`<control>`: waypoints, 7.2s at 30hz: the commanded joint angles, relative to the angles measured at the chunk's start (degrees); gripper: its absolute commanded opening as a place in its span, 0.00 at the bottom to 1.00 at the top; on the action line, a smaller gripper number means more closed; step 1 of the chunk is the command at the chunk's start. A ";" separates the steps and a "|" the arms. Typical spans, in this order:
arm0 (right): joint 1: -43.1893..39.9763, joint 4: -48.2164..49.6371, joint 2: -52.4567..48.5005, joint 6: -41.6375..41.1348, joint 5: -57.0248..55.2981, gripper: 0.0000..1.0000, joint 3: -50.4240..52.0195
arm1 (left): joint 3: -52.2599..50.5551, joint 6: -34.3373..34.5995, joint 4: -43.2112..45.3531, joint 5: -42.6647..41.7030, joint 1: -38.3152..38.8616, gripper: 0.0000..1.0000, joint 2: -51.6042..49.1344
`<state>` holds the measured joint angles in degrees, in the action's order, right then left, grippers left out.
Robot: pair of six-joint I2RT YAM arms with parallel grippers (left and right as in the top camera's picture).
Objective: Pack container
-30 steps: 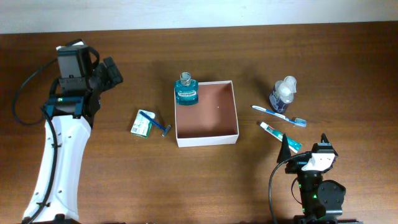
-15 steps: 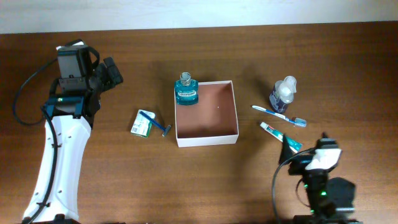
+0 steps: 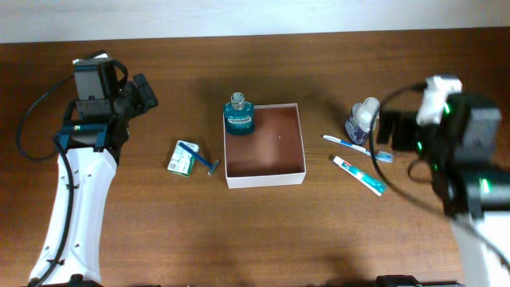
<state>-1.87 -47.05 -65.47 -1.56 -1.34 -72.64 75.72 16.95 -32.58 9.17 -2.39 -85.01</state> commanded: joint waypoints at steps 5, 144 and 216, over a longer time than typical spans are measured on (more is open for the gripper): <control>0.37 -0.31 -14.97 1.77 -0.26 0.99 -2.21 | 0.70 -0.09 0.13 -0.20 -0.28 0.99 0.07; 20.68 12.11 -19.17 31.61 23.87 0.21 -12.66 | 0.70 -0.09 -0.07 -0.20 -0.28 0.99 0.07; 20.61 32.87 -42.93 32.70 36.06 0.27 -12.66 | 0.70 -0.09 -0.07 -0.20 -0.28 0.99 0.07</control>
<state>18.33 -14.92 -108.07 30.37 32.69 -83.07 75.70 16.95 -32.80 9.17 -2.39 -85.01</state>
